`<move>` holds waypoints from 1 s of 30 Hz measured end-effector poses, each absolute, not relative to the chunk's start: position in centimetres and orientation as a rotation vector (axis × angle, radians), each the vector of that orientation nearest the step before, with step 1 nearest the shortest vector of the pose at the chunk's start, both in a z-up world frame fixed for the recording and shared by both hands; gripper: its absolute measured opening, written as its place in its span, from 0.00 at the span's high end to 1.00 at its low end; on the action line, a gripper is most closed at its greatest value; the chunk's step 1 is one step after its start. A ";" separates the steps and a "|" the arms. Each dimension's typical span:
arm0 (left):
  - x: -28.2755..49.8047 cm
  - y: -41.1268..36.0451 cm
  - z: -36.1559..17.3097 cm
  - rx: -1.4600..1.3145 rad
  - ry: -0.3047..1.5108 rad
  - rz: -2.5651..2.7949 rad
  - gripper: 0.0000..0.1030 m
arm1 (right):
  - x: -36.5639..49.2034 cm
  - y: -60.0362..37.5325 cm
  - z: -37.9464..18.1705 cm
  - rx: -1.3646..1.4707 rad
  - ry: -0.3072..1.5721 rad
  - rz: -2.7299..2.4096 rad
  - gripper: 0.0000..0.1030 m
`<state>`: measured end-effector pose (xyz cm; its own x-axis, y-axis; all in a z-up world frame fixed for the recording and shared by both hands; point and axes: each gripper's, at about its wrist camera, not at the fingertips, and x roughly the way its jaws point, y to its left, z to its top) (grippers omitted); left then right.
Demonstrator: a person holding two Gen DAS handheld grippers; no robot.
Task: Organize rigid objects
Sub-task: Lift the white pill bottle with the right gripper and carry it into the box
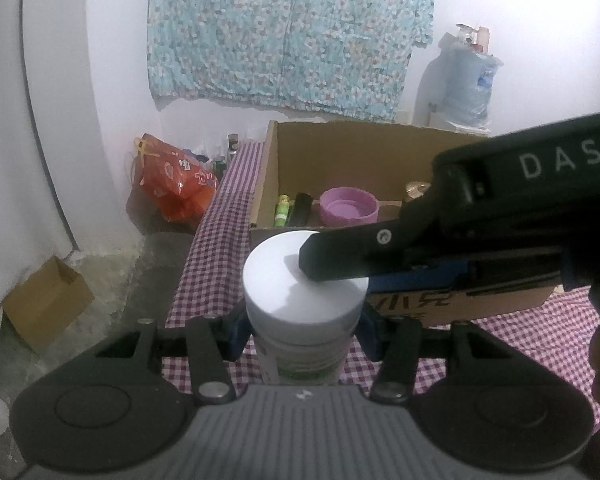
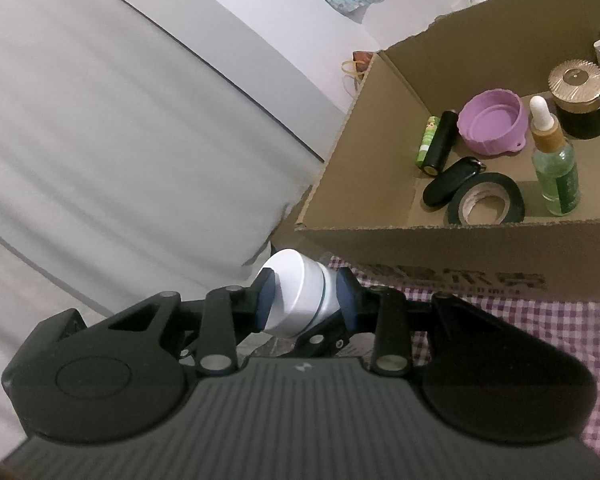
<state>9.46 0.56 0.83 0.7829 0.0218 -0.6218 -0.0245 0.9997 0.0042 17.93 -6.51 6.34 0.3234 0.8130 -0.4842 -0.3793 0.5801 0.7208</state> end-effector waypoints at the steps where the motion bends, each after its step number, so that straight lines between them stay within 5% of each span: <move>1: 9.3 0.4 1.0 -0.001 0.667 0.025 0.48 | 17.7 -6.7 6.5 0.539 0.940 0.835 0.68; 18: 7.6 -2.1 8.2 0.058 0.489 -0.029 0.48 | 15.3 -9.5 14.3 0.510 0.733 0.877 0.66; 30: 16.4 -8.1 10.4 0.035 0.494 -0.232 0.48 | 19.5 -16.2 18.6 0.468 0.614 0.719 0.66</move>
<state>16.42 -8.08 10.41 0.8546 -0.2124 -0.4739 0.2292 0.9731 -0.0229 19.46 -16.25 18.65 0.5929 0.7236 -0.3534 -0.4619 0.6650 0.5869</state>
